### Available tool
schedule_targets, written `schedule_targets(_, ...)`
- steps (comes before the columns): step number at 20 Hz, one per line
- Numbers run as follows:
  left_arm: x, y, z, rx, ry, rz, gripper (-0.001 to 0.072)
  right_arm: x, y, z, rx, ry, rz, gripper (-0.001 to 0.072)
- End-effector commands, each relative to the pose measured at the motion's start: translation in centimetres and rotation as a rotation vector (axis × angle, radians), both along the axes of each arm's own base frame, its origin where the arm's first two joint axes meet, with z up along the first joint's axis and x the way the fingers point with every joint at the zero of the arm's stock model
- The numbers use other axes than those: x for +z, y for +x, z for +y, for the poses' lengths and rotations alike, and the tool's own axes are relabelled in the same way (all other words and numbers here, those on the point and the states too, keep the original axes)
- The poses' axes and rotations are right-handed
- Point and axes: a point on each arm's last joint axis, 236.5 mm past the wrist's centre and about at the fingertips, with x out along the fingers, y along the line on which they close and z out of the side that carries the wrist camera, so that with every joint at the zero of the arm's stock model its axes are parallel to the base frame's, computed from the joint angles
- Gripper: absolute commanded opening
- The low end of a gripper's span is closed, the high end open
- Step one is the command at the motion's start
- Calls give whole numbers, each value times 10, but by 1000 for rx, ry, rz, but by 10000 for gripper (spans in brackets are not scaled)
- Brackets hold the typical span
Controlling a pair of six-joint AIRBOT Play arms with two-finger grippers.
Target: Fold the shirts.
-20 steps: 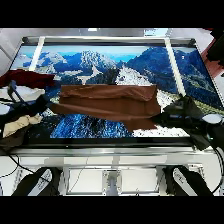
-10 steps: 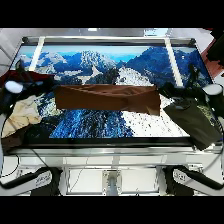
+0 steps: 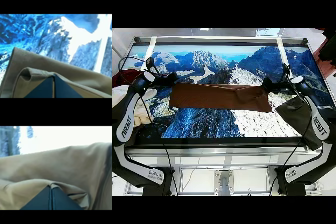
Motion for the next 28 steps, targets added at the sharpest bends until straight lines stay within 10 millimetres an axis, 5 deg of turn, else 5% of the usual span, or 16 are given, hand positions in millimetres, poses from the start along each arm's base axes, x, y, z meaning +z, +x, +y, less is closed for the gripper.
schedule_targets(1,-10,3,-2,-13,0,18,53,-16,9,-4,-18,-1,10,48)
schedule_targets(2,-4,3,-4,-39,6,15,275,-9,10,-6,-7,4,3,140)
schedule_targets(3,3,2,-7,-72,17,14,535,1,12,-9,13,5,-8,321)
schedule_targets(4,12,2,-10,-102,22,16,587,11,11,-14,48,3,-15,396)
schedule_targets(6,31,5,-24,-134,-16,3,585,20,5,-30,70,6,2,396)
schedule_targets(8,52,10,-63,-294,-19,-88,586,11,-10,-49,70,-1,69,470)
schedule_targets(11,68,14,-135,-478,56,-228,568,-11,-30,-74,19,-9,198,520)
schedule_targets(14,55,7,-198,-581,181,-265,385,-25,-42,-72,47,17,257,547)
schedule_targets(16,30,-12,-233,-684,250,-224,48,-35,-48,-61,87,47,290,591)
schedule_targets(17,16,-21,-245,-707,260,-188,15,-40,-51,-55,99,63,307,592)
schedule_targets(22,-51,-54,-249,-679,203,63,10,-55,-54,-31,174,67,316,592)
schedule_targets(26,-63,-65,-247,-695,200,120,10,-40,-45,6,250,143,233,568)
schedule_targets(28,-65,-66,-247,-693,196,129,10,-26,-38,26,285,197,169,302)
